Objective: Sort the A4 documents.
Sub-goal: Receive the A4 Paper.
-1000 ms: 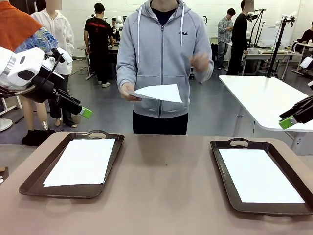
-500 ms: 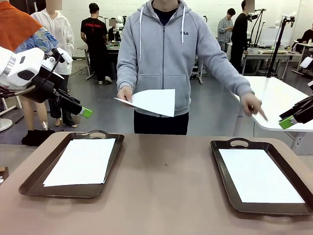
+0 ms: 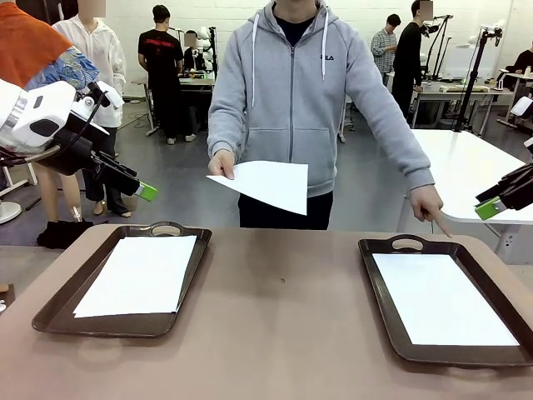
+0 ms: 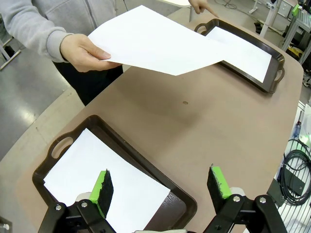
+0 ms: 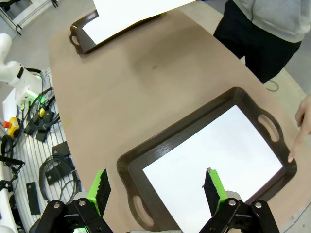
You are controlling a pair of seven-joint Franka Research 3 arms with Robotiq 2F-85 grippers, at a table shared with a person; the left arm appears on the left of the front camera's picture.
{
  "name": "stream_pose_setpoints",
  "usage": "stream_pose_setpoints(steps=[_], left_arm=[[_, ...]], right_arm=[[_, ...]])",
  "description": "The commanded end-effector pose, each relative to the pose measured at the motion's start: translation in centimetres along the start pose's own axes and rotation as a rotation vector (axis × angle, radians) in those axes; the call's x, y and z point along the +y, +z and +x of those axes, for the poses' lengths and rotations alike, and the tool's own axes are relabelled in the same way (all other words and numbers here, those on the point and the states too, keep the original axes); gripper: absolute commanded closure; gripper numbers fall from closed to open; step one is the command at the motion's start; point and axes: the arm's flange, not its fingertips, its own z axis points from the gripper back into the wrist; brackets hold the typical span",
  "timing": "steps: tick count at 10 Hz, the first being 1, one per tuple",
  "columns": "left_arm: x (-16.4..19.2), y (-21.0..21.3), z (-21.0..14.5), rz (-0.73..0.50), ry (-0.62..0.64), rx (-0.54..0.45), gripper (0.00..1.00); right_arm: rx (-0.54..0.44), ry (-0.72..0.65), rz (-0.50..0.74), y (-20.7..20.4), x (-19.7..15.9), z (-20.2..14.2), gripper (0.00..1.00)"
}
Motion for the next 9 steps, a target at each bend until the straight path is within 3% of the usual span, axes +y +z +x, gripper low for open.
stream_pose_setpoints(steps=[1, 9], left_arm=[[0.01, -0.02, -0.04, 0.000, -0.012, 0.001, 0.00], [0.01, -0.02, -0.04, 0.000, -0.012, 0.001, 0.00]], right_arm=[[0.003, 0.000, 0.004, -0.11, -0.03, -0.05, 0.00], [0.003, 0.000, 0.004, -0.11, -0.03, -0.05, 0.00]])
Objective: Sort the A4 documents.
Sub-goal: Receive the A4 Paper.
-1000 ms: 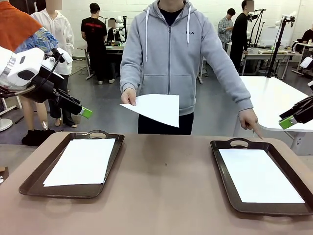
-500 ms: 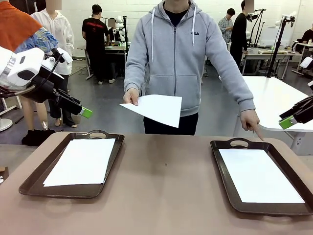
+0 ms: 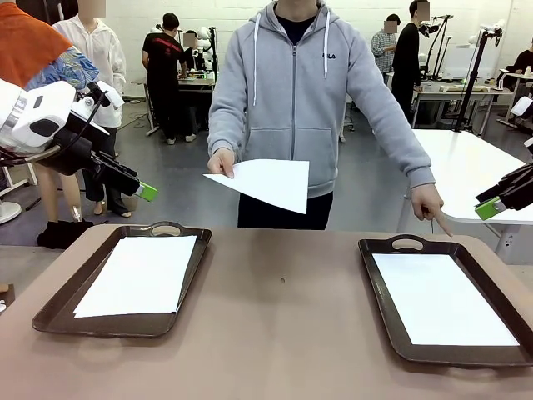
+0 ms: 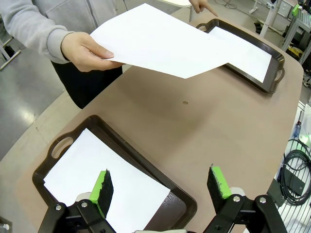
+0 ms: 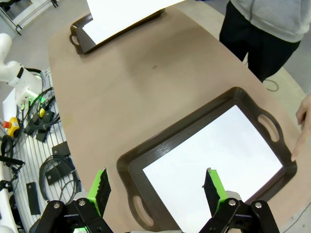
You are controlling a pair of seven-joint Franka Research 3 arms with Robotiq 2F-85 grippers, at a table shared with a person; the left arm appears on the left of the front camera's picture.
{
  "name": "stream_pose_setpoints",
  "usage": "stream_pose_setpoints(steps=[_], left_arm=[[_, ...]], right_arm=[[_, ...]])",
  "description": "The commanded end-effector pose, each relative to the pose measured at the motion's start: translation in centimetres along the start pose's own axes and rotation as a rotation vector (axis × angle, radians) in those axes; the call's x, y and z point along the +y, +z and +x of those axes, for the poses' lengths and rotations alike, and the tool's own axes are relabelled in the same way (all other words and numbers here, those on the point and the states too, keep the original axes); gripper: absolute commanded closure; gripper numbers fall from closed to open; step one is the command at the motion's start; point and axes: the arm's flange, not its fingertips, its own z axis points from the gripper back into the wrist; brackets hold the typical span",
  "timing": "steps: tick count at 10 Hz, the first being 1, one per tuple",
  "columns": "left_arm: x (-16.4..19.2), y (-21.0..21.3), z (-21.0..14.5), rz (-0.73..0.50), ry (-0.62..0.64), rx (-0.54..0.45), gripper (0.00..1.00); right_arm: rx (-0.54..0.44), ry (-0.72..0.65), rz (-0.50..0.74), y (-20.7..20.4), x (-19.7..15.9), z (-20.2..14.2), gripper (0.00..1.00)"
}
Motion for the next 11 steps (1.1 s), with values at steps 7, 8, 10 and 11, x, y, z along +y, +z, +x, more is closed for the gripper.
stream_pose_setpoints(steps=[7, 8, 10, 11], left_arm=[[0.0, 0.0, 0.0, 0.000, -0.012, 0.001, 0.00], [0.0, 0.0, 0.0, 0.000, -0.012, 0.001, 0.00], [0.0, 0.0, 0.0, 0.000, -0.012, 0.001, 0.00], [0.0, 0.0, 0.0, 0.000, -0.012, 0.001, 0.00]], right_arm=[[0.003, 0.000, 0.004, -0.1, 0.0, 0.0, 0.00], [0.000, 0.000, 0.000, 0.0, 0.0, 0.0, 0.00], [-0.117, -0.065, 0.084, -1.7, -1.2, 1.7, 0.00], [-0.160, -0.101, 0.147, -2.5, -1.5, 3.1, 0.00]])
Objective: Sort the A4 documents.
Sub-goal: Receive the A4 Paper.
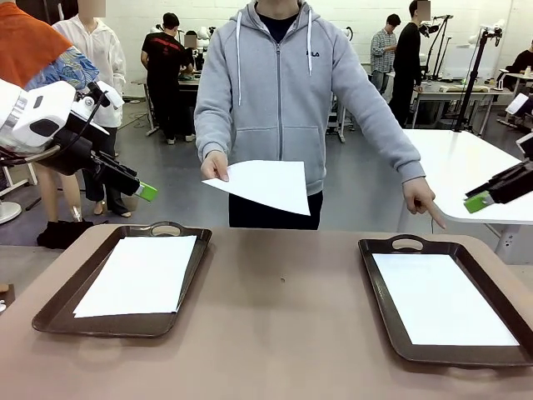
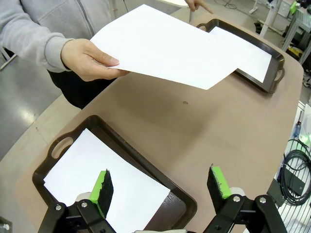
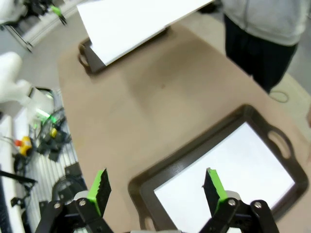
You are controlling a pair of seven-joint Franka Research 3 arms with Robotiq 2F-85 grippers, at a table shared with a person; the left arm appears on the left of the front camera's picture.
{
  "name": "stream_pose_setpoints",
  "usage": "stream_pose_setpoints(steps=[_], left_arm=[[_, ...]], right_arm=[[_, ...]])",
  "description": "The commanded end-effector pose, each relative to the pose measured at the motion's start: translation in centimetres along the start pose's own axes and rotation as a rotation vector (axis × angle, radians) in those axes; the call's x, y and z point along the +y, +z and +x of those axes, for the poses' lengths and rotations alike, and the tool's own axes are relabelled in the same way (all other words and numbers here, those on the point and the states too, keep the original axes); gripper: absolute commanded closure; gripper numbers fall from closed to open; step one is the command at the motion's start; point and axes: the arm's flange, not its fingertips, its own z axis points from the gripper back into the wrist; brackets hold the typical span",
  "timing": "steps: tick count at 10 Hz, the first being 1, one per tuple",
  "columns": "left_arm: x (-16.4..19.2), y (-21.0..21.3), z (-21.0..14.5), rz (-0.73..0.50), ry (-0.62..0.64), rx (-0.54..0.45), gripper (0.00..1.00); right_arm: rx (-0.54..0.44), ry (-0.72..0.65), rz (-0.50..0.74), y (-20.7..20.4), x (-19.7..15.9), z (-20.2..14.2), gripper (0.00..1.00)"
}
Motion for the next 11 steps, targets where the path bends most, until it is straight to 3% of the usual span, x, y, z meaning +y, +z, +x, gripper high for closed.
stream_pose_setpoints(steps=[1, 4, 6, 9, 11], left_arm=[[0.0, 0.0, -0.1, 0.000, -0.011, 0.001, 0.00], [0.0, 0.0, -0.1, 0.000, -0.011, 0.001, 0.00], [0.0, 0.0, -0.1, 0.000, -0.011, 0.001, 0.00], [0.0, 0.0, -0.1, 0.000, -0.011, 0.001, 0.00], [0.0, 0.0, -0.1, 0.000, -0.011, 0.001, 0.00]], right_arm=[[-0.091, -0.084, 0.100, -1.4, -1.3, 3.1, 0.00], [-0.165, -0.272, 0.110, -4.6, -4.3, 6.0, 0.00], [-0.149, -0.419, 0.133, -8.6, -8.1, 7.2, 0.00], [-0.208, -0.620, 0.266, -12.9, -12.2, 7.3, 0.00], [-0.272, -0.714, 0.365, -15.8, -12.9, 7.3, 0.00]])
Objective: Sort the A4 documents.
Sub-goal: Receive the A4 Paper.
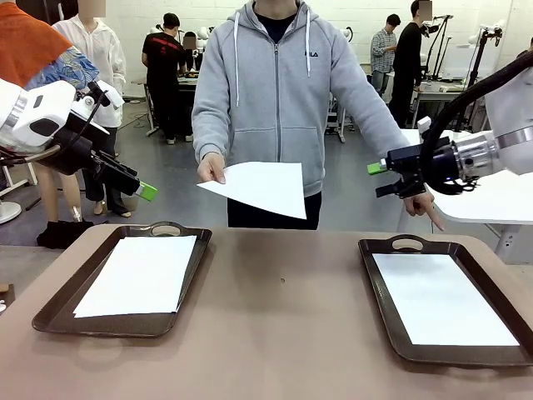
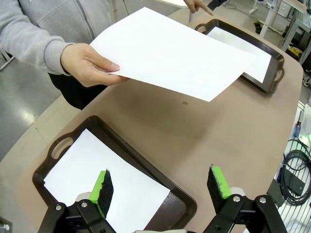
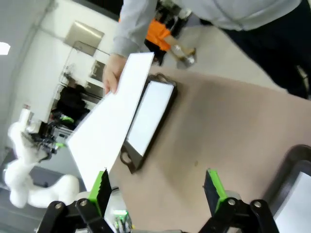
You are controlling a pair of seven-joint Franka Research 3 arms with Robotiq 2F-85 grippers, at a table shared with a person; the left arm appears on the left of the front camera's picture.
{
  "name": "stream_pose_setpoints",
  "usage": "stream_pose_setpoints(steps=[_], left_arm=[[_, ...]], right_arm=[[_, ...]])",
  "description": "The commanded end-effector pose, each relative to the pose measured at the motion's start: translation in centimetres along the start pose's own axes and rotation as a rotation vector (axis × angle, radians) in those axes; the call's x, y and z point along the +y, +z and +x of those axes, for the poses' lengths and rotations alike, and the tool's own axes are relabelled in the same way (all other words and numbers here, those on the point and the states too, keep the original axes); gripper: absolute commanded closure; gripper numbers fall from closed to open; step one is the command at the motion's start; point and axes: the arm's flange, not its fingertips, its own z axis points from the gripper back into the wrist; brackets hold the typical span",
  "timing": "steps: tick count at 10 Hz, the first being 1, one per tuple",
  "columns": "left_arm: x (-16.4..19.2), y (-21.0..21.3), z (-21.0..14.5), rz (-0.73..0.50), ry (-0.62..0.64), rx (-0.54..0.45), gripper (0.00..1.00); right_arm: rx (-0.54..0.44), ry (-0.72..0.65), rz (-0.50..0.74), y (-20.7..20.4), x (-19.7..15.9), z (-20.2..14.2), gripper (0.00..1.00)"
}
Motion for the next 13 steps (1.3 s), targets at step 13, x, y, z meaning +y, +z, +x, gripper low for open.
stream_pose_setpoints(steps=[13], left_arm=[[0.1, -0.1, -0.1, 0.001, -0.010, 0.002, 0.00]], right_arm=[[0.060, -0.284, 0.343, -15.6, -0.7, -0.3, 0.00]])
